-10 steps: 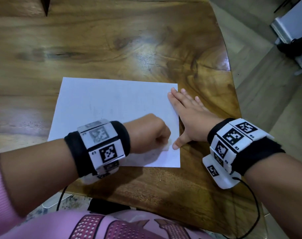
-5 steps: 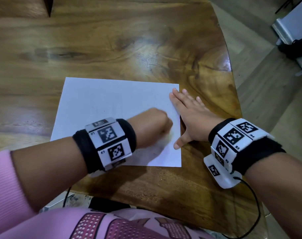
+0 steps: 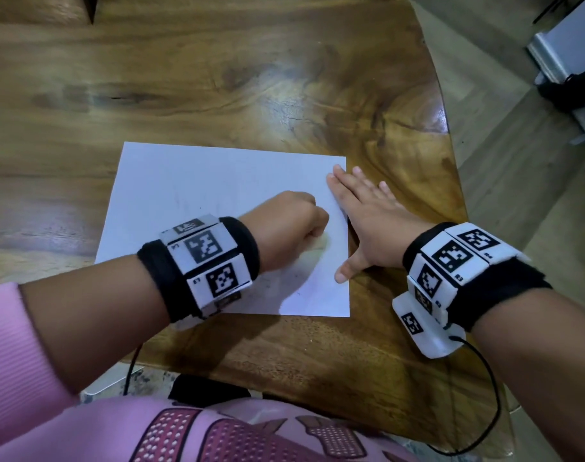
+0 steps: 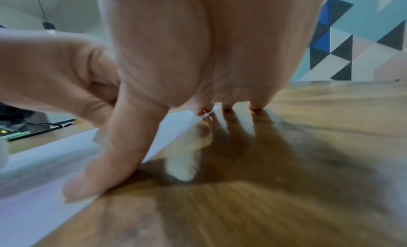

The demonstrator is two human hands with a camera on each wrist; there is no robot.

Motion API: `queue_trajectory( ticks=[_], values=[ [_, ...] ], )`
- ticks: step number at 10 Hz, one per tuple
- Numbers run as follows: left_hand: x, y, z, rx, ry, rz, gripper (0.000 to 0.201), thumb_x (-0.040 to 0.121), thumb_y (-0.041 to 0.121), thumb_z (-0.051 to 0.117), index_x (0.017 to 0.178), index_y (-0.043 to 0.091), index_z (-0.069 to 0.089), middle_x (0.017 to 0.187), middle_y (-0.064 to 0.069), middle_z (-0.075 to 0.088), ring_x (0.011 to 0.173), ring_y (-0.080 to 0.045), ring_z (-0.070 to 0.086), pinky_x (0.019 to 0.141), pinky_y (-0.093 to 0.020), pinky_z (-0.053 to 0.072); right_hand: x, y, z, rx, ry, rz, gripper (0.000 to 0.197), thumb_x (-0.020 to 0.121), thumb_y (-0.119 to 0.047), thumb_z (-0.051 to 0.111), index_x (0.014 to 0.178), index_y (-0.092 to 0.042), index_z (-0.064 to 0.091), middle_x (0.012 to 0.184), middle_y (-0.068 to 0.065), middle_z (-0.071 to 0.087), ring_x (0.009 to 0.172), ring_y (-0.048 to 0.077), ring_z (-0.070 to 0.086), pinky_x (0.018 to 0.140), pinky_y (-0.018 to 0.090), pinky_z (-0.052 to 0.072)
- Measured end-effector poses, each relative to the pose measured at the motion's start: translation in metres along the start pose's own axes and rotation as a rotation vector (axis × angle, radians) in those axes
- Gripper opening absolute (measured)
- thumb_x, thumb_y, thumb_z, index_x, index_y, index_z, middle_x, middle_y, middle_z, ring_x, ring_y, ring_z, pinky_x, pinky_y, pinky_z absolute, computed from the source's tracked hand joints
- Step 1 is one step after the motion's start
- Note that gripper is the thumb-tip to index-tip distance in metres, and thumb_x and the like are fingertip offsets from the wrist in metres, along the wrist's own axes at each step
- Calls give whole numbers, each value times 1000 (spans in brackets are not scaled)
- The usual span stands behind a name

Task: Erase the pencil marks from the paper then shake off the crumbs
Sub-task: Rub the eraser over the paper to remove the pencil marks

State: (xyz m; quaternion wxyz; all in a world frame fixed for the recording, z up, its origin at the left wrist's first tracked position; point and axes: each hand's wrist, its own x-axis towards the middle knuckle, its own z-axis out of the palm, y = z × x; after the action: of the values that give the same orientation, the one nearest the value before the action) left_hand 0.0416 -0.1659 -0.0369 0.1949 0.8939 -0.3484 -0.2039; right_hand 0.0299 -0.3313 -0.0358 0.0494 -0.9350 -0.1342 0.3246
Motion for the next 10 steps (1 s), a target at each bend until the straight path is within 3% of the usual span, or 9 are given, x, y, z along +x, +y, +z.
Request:
queue_trajectory(
  ticks=[1, 2, 3, 5, 6, 7, 8, 9, 10],
  values=[
    [-23, 3, 5, -4, -248, 120, 10, 81, 13, 55, 75, 9, 63, 82, -7, 61, 77, -24, 56, 71, -34, 45, 0, 0, 0, 4, 5, 0, 145, 50, -57, 81, 146, -19, -20, 153, -9, -28, 141, 14, -26, 118, 41, -10],
    [-29, -4, 7, -51, -202, 104, 8, 79, 11, 59, 76, 9, 65, 83, -7, 62, 77, -23, 58, 72, -35, 47, 0, 0, 1, 8, 6, -5, 145, 50, -57, 81, 146, -19, -21, 153, -9, -28, 141, 14, -27, 117, 41, -11],
    [-22, -11, 4, -37, 35, 60, 7, 77, 3, 57, 73, 6, 62, 80, -10, 57, 72, -27, 55, 68, -40, 47, 0, 0, 1, 9, -1, -1, 145, 50, -56, 82, 146, -20, -21, 153, -9, -30, 140, 13, -27, 117, 41, -11],
    [-42, -5, 9, -76, -261, 124, 14, 81, 18, 58, 70, 10, 62, 81, -4, 59, 75, -22, 58, 71, -35, 49, 0, 0, 0, 5, -3, 6, 145, 50, -56, 82, 145, -20, -22, 153, -9, -30, 140, 13, -28, 117, 41, -11],
    [-24, -6, 2, -53, -196, 74, 9, 79, 12, 56, 78, 11, 66, 86, -7, 64, 81, -25, 59, 76, -34, 48, 0, -1, 0, 8, -2, 4, 145, 50, -56, 82, 146, -20, -21, 153, -10, -30, 140, 13, -28, 117, 41, -11],
    [-8, -12, -6, -54, 26, 23, 12, 81, 13, 55, 78, 6, 65, 85, -12, 62, 79, -28, 57, 68, -27, 36, 0, 0, 0, 14, -2, 3, 145, 51, -55, 82, 146, -20, -21, 153, -10, -30, 140, 12, -28, 117, 41, -11],
    [-28, -17, 0, -64, -77, 107, 15, 80, 17, 56, 67, 10, 60, 76, -7, 57, 70, -23, 53, 64, -28, 39, 1, 0, 1, 12, -2, 4, 146, 50, -56, 82, 146, -21, -22, 152, -10, -30, 140, 12, -28, 117, 40, -12],
    [-50, -18, 6, -64, -259, 110, 10, 80, 14, 59, 71, 12, 62, 80, -2, 59, 74, -19, 56, 68, -29, 47, 1, 0, 1, 13, -3, 5, 145, 50, -56, 82, 145, -21, -22, 152, -10, -30, 140, 12, -29, 117, 40, -12],
    [-37, -21, 2, -50, -88, 70, 7, 78, 7, 58, 73, 9, 63, 80, -5, 58, 75, -23, 56, 69, -34, 47, 1, 1, 1, 13, 0, 2, 145, 50, -56, 82, 145, -21, -22, 152, -10, -30, 140, 12, -28, 117, 40, -12]
  ],
)
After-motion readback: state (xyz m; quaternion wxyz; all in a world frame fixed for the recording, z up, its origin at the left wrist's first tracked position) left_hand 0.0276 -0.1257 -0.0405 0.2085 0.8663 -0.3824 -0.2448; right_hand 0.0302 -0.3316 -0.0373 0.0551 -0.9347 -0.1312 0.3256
